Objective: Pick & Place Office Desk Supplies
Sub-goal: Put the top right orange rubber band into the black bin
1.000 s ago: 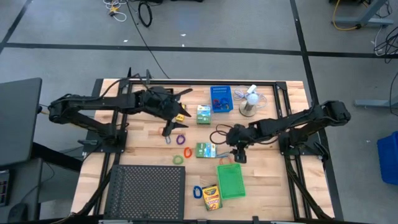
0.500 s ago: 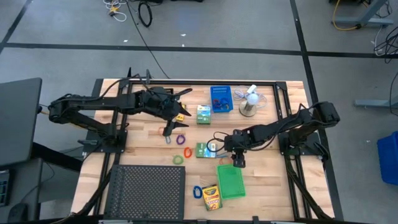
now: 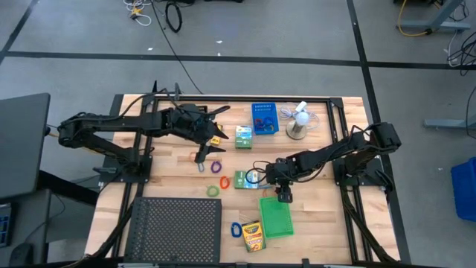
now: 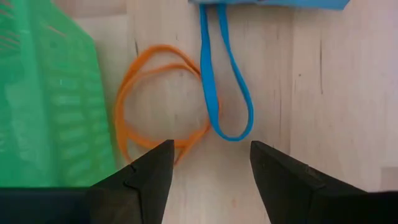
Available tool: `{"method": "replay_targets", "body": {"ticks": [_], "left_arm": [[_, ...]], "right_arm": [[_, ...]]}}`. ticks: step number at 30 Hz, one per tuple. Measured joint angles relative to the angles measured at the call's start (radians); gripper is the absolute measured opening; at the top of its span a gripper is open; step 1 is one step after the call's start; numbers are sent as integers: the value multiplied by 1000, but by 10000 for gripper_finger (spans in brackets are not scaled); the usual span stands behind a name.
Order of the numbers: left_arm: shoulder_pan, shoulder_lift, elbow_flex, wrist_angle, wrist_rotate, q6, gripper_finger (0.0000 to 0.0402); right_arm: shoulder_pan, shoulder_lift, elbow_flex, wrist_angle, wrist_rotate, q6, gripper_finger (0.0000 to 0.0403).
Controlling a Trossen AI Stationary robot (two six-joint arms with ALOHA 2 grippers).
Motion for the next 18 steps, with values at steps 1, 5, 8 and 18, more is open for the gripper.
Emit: {"method": "replay_targets", "body": {"ticks": [1,5,8,18], "left_arm": [[0,0,0,-1,0,-1,233],[0,0,0,-3,0,-3,233],[0,0,0,-6,0,-2,233],[0,0,0,-7,0,-2,233]], "right_arm": [[0,6,0,1,1,-1,219],[1,24,4,1,38,1,219],[-3,27,4,-17,81,3,216],[-65,29,3,-65,215,26,155]]}}
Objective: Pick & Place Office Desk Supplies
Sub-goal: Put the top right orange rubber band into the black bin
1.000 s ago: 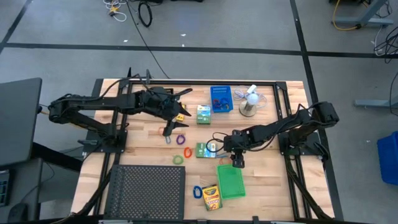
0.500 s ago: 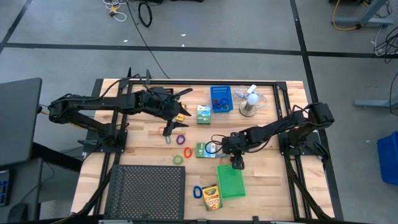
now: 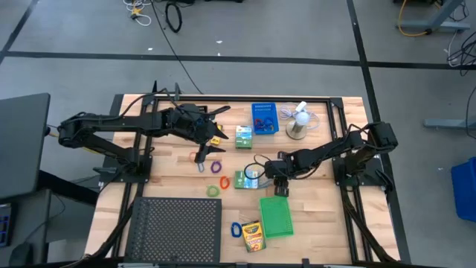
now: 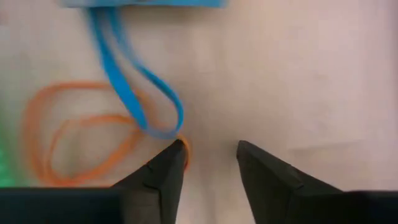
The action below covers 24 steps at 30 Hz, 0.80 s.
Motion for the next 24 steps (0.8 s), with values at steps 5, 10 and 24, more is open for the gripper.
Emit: {"method": "replay_targets", "body": {"ticks": [5,10,24], "left_arm": [[0,0,0,-2,0,0,233],[0,0,0,-12,0,0,233],[0,0,0,-17,0,1,233]], "right_arm": [[-54,0,-1,-27,91,4,132],[-123,-13,-6,-49,214,3,119],[-250,-23,-7,-44,142,-118,9]]}}
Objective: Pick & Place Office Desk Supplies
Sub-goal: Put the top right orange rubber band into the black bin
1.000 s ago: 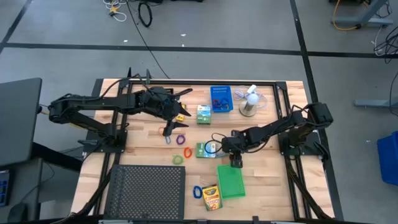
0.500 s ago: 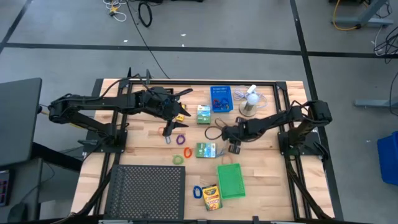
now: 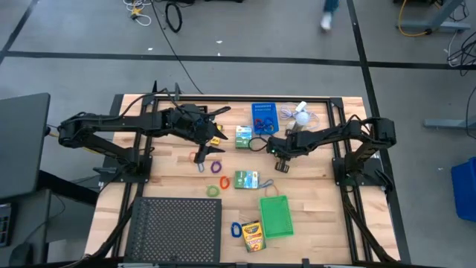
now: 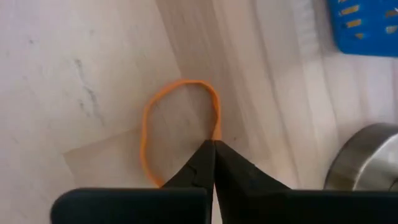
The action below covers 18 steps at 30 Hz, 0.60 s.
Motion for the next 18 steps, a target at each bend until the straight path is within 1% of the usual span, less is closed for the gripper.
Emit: {"method": "replay_targets", "body": {"ticks": [6,10,14,18], "left_arm": [[0,0,0,0,-1,4,233],[0,0,0,1,-8,5,233],[0,0,0,3,-8,5,233],[0,0,0,3,-8,4,233]], "right_arm": [[49,-16,1,16,31,1,3],[90,-65,11,34,47,12,2],[124,-112,63,13,55,14,2],[145,-128,133,-21,54,1,1]]}}
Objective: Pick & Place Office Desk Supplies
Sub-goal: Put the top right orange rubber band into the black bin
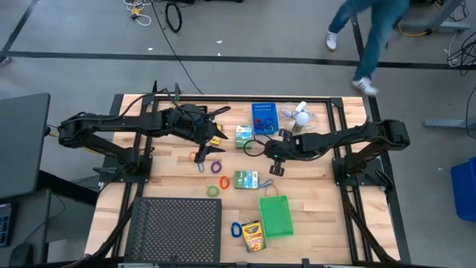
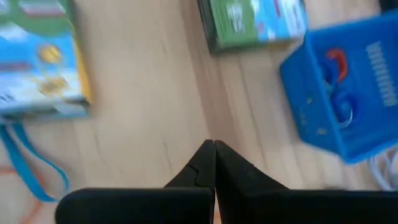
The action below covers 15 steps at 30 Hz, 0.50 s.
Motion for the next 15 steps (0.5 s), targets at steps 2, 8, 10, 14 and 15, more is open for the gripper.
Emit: {"method": "replay_targets", "body": {"ticks": [2,8,10,14,15], "left_arm": [[0,0,0,-1,0,-1,233],[0,0,0,0,0,7,233],[0,0,0,-1,0,7,233],[0,0,0,-2,0,8,233],[0,0,0,-2,0,10,233]], "right_arm": [[10,0,37,-11,0,-22,1],[-5,1,73,-26,-123,-51,13],[-29,3,70,-79,-175,-48,33],[-63,12,68,-218,-199,-55,92],[-70,12,68,-238,-206,-60,110]]}}
